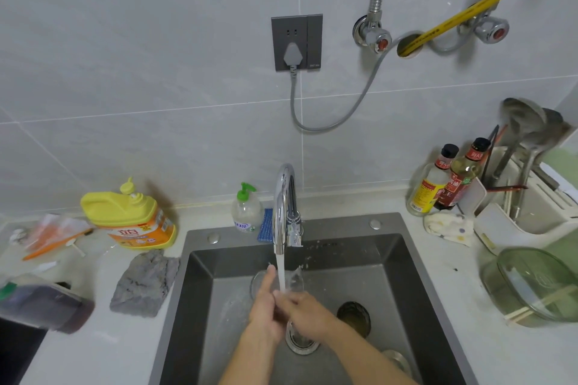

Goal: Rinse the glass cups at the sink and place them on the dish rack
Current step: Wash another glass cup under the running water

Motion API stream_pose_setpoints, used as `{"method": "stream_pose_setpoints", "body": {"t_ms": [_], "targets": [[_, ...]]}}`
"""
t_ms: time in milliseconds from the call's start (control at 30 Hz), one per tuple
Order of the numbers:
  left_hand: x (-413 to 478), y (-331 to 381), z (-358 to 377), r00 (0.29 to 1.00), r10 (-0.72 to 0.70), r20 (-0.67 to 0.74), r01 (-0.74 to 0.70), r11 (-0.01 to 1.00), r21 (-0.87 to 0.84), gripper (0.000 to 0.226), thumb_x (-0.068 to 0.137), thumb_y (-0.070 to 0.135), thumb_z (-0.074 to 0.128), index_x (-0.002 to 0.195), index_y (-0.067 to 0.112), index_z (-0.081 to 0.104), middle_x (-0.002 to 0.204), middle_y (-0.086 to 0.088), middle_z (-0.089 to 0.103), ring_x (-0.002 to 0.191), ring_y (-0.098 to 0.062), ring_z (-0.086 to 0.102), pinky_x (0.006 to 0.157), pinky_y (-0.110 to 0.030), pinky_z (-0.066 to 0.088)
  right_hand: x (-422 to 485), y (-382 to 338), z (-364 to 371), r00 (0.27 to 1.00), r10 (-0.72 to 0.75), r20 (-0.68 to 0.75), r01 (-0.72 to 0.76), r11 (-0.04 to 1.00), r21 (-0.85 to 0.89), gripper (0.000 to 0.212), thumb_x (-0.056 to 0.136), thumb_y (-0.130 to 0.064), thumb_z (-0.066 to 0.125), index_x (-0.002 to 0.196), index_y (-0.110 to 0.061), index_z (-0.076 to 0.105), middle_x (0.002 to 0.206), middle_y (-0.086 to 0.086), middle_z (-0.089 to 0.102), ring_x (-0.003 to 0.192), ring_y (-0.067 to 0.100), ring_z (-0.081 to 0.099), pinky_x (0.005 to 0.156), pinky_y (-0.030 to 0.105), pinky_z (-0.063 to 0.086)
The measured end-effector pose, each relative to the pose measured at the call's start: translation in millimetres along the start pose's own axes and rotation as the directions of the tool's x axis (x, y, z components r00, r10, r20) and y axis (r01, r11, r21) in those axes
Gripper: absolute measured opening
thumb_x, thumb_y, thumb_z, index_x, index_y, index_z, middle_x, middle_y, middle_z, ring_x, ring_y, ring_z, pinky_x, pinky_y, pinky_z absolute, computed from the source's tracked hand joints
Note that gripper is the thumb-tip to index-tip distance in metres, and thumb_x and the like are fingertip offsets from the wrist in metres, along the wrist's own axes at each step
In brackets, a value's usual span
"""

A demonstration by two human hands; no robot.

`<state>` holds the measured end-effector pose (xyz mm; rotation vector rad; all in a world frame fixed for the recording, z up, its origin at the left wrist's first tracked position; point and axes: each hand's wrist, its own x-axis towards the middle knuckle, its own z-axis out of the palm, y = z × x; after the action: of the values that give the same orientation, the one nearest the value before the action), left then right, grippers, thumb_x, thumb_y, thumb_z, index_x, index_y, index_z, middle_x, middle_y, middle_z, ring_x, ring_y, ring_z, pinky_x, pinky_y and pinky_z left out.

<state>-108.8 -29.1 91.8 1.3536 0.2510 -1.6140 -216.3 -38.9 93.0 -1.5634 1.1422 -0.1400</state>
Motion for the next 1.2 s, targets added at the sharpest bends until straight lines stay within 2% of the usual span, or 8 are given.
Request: {"method": "stream_pose_setpoints", "body": {"t_ms": [167, 300, 400, 467, 600, 733, 1000, 1200], "targets": [[-6.8, 10.9, -4.5, 0.998, -0.057, 0.041, 0.059, 0.997, -0.041, 0.062, 0.096, 0.057, 0.058, 0.093, -0.004, 0.067, 0.082, -0.028, 0.070, 0.048, -0.032, 0.070, 0.034, -0.027, 0.050, -0.3, 7.3, -12.0, 0.983, -0.180, 0.043, 0.181, 0.893, -0.412, 0.038, 0.107, -0.051, 0.043, 0.128, -0.033, 0.069, 0.142, -0.014, 0.057, 0.133, 0.013, 0.043, 0.122, 0.044, 0.024], [-3.4, 7.3, -0.6, 0.999, 0.032, 0.011, -0.032, 0.999, 0.034, 0.065, 0.096, 0.056, 0.061, 0.076, -0.005, 0.073, 0.065, -0.025, 0.072, 0.047, -0.031, 0.071, 0.066, -0.045, 0.055, 0.2, -2.3, -9.3, 0.988, -0.044, 0.150, 0.064, 0.989, -0.130, 0.029, 0.107, -0.031, 0.050, 0.122, -0.018, 0.071, 0.124, 0.000, 0.069, 0.112, 0.016, 0.060, 0.110, 0.040, 0.043], [-2.9, 2.5, -8.2, 0.997, 0.070, -0.016, -0.069, 0.996, 0.053, 0.055, 0.092, 0.054, 0.065, 0.083, 0.001, 0.076, 0.073, -0.021, 0.075, 0.057, -0.030, 0.072, 0.073, -0.046, 0.054, 2.1, 10.9, -19.0, 0.986, -0.060, 0.153, 0.096, 0.966, -0.240, 0.015, 0.097, -0.050, 0.060, 0.105, -0.062, 0.066, 0.144, -0.017, 0.060, 0.142, 0.015, 0.040, 0.126, 0.051, 0.020], [-1.8, 1.2, -14.4, 1.000, 0.030, 0.003, -0.030, 1.000, -0.003, 0.057, 0.089, 0.057, 0.066, 0.092, 0.001, 0.075, 0.081, -0.020, 0.076, 0.065, -0.032, 0.072, 0.069, -0.042, 0.055, 0.3, 14.4, -24.3, 0.984, -0.174, 0.036, 0.177, 0.938, -0.298, 0.028, 0.087, -0.051, 0.073, 0.094, -0.072, 0.056, 0.144, -0.025, 0.055, 0.148, 0.010, 0.027, 0.126, 0.050, 0.016], [-1.1, 5.2, -14.8, 0.982, -0.158, 0.101, 0.166, 0.983, -0.079, 0.059, 0.097, 0.055, 0.060, 0.119, 0.001, 0.067, 0.090, -0.021, 0.073, 0.064, -0.034, 0.072, 0.043, -0.032, 0.057, -2.4, 16.7, -15.3, 0.912, -0.249, -0.326, 0.272, 0.962, 0.026, 0.080, 0.065, -0.024, 0.095, 0.128, -0.045, 0.049, 0.132, -0.021, 0.039, 0.124, 0.002, 0.051, 0.101, 0.022, 0.053], [-7.8, 9.7, -10.8, 0.954, -0.213, 0.210, 0.203, 0.977, 0.069, 0.061, 0.077, 0.050, 0.071, 0.112, 0.000, 0.071, 0.099, -0.020, 0.073, 0.074, -0.034, 0.072, 0.056, -0.037, 0.063, -5.0, 22.7, -14.3, 0.945, -0.267, -0.189, 0.315, 0.898, 0.308, 0.092, 0.066, -0.028, 0.098, 0.141, -0.043, 0.048, 0.141, -0.017, 0.052, 0.131, 0.006, 0.055, 0.110, 0.032, 0.049], [6.7, -11.9, -17.4, 0.998, 0.042, 0.043, -0.055, 0.913, 0.404, 0.075, 0.104, 0.069, 0.027, 0.130, 0.014, 0.070, 0.118, -0.015, 0.077, 0.110, -0.030, 0.074, 0.088, -0.043, 0.060, -6.1, -3.8, -15.0, 0.986, 0.072, -0.152, -0.027, 0.959, 0.283, 0.070, 0.084, -0.083, 0.054, 0.126, -0.026, 0.046, 0.125, -0.006, 0.063, 0.112, 0.010, 0.064, 0.097, 0.037, 0.054], [-1.6, -16.9, -16.3, 0.964, 0.263, 0.040, -0.251, 0.854, 0.456, 0.083, 0.073, 0.085, 0.066, 0.130, 0.026, 0.063, 0.122, -0.010, 0.075, 0.104, -0.028, 0.077, 0.074, -0.046, 0.067, -0.7, -12.5, -9.5, 0.974, 0.174, -0.143, -0.157, 0.980, 0.123, 0.083, 0.098, -0.078, 0.019, 0.144, -0.014, 0.044, 0.147, 0.008, 0.055, 0.133, 0.023, 0.055, 0.110, 0.037, 0.041]]}}
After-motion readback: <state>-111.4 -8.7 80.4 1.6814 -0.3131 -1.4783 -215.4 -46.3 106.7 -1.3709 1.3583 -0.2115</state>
